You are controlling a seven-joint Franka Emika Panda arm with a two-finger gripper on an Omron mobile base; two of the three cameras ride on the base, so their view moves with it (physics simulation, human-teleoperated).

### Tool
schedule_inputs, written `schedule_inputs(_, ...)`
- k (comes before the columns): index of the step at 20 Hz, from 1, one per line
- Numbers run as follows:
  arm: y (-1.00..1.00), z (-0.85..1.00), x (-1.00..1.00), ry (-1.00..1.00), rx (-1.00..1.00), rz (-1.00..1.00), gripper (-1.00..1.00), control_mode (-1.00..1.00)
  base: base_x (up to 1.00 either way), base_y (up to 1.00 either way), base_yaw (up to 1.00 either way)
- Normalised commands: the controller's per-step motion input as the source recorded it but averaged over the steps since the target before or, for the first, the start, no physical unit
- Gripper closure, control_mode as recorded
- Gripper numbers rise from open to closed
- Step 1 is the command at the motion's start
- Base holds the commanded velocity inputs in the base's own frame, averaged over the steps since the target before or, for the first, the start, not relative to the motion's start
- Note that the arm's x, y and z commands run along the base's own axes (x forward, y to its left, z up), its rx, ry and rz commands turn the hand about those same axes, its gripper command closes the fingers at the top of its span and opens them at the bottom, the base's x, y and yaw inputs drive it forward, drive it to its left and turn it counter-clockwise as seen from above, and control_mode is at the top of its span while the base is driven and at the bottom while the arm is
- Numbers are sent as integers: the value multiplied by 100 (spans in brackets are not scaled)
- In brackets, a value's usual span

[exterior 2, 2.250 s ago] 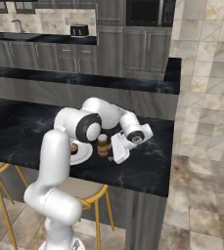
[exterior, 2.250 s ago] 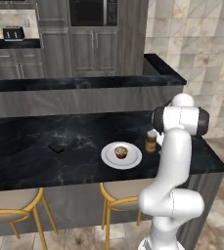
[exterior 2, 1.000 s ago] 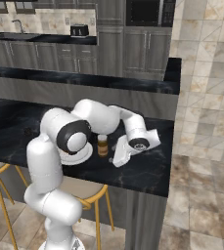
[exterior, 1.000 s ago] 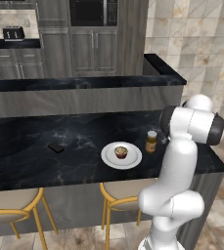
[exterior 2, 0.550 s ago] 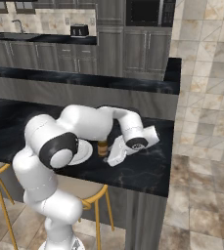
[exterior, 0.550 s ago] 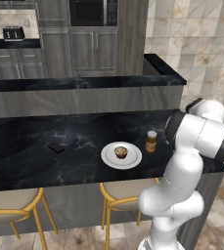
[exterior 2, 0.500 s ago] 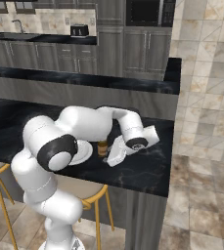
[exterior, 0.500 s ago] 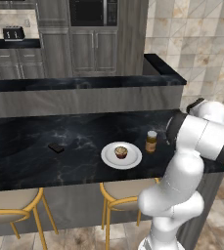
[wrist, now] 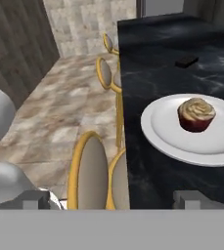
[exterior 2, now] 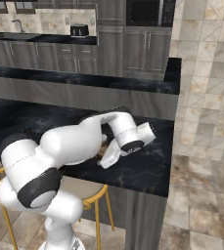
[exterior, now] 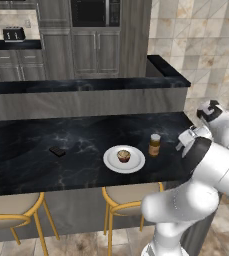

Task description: Take the cinnamon bottle from the cabinet and place it on the dining table, next to the plate with the cupcake. Then take the chocolate from the dining counter and place it on the cupcake plate.

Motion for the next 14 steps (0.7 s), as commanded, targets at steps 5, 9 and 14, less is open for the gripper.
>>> schedule_inputs(5,43,20,-42,1,-20,-22,-100,-100,0,0,0)
schedule_inputs(9,42,25,-32,5,-15,-29,-100,-100,0,0,0)
schedule_inputs(14,48,23,-24,6,-16,-26,-100,-100,0,0,0)
